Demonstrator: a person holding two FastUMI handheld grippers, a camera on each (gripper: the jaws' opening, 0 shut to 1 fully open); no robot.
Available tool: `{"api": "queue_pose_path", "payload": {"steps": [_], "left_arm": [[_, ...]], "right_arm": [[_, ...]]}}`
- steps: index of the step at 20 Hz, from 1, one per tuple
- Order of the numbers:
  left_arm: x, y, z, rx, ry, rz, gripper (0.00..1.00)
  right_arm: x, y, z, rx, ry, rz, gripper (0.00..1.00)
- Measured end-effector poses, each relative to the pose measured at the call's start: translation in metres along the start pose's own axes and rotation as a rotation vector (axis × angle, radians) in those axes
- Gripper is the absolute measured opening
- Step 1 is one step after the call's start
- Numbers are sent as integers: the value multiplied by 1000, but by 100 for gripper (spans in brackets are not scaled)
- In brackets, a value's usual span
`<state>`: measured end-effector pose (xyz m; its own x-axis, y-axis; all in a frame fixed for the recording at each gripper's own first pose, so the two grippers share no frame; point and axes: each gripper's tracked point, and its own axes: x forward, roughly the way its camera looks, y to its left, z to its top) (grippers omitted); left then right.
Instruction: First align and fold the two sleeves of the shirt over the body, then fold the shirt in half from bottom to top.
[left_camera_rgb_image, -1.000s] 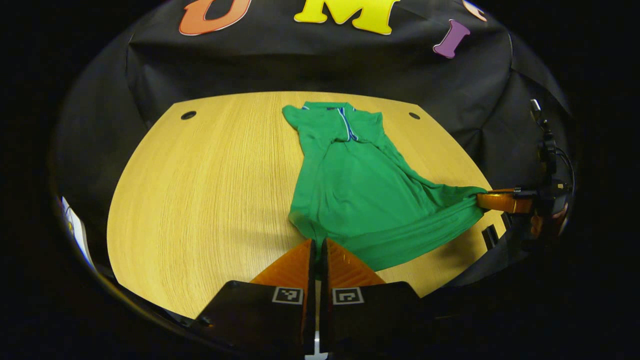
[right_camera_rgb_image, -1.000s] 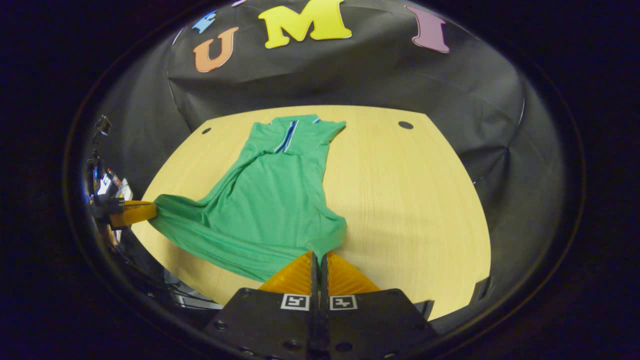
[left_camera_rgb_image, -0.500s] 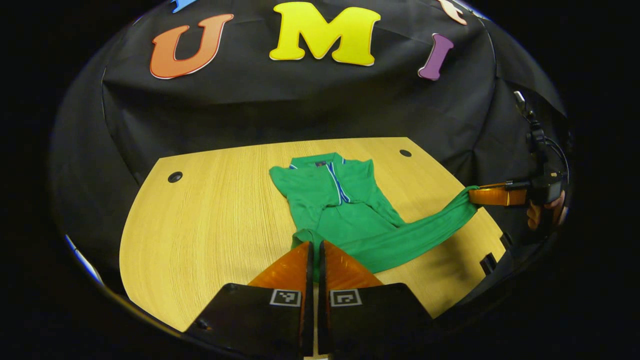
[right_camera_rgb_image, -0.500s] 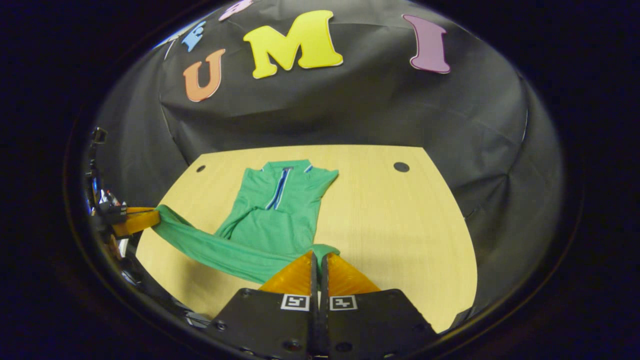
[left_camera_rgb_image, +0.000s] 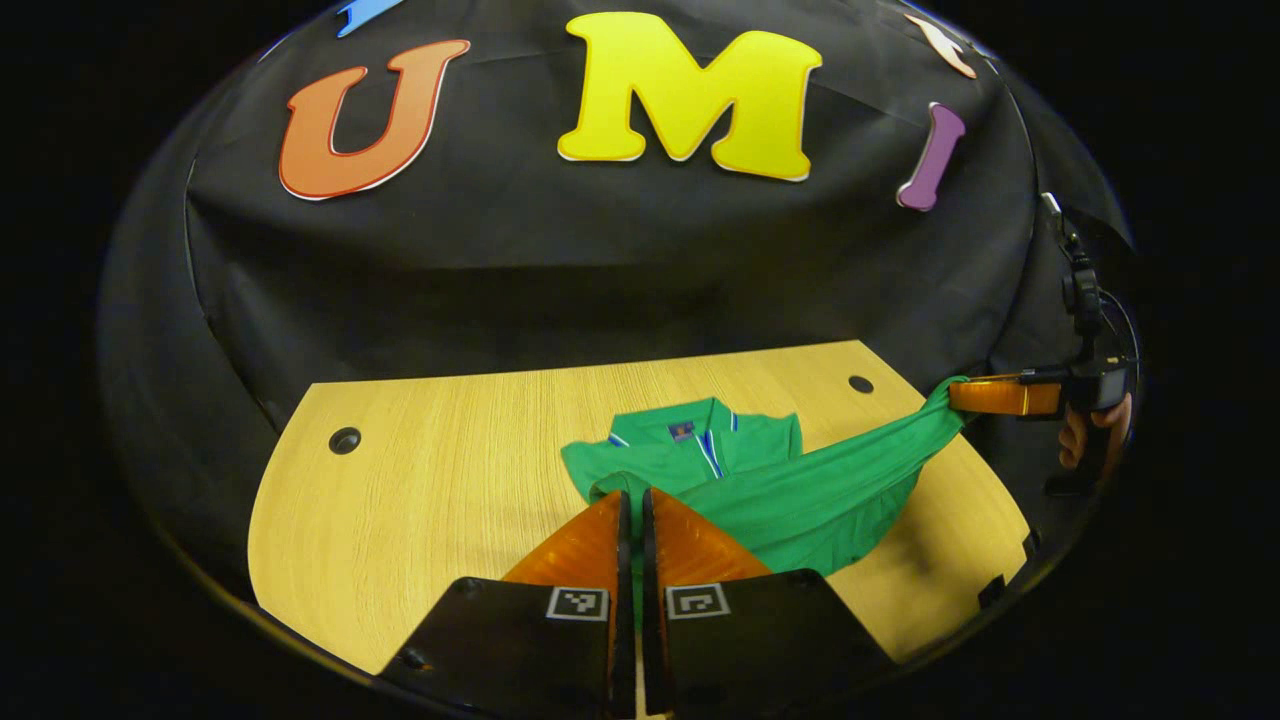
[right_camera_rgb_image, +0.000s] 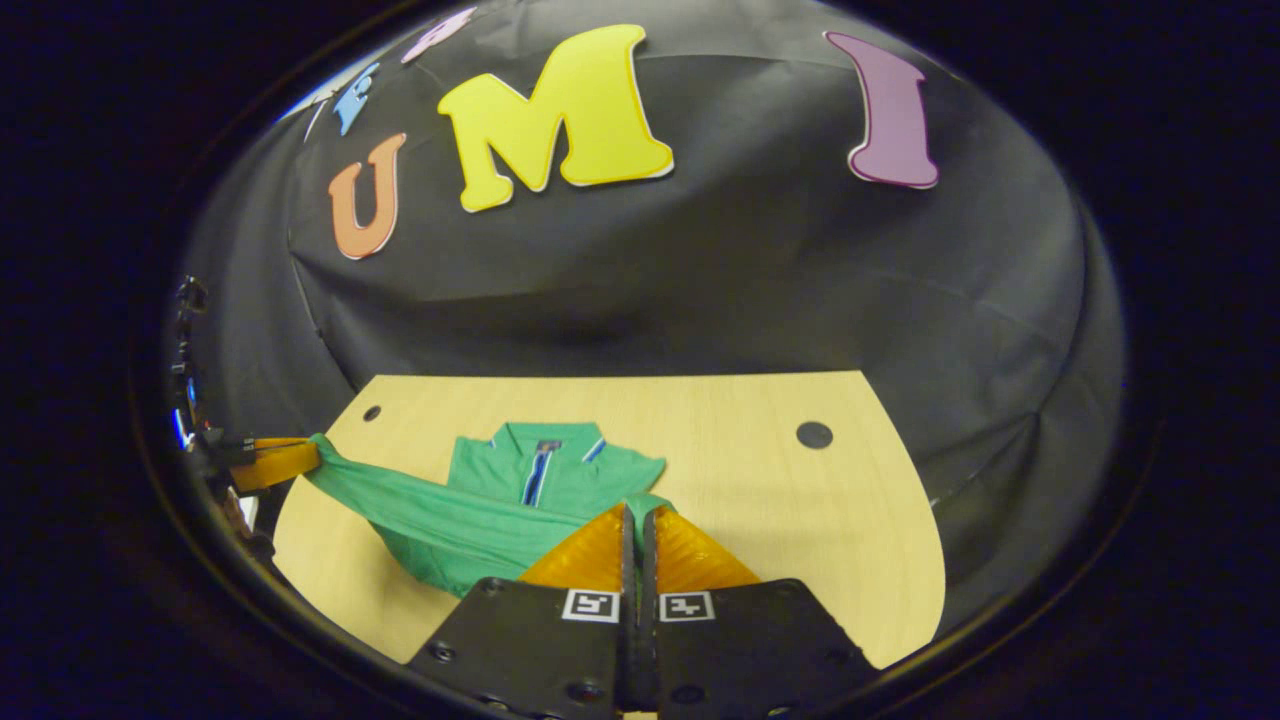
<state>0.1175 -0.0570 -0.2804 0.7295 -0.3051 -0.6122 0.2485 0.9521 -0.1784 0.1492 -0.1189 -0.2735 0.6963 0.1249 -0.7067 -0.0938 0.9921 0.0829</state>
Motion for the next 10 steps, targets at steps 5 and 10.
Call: {"api": "queue_pose_path", "payload": {"steps": [5,10], "left_arm": [[66,27,36,-65,-33,46,9],[122,48,33,-83,7,93,9]], "right_arm": [[66,4,52,-16,-35,3,0],[127,11,59,-44,-7,7,0]]}}
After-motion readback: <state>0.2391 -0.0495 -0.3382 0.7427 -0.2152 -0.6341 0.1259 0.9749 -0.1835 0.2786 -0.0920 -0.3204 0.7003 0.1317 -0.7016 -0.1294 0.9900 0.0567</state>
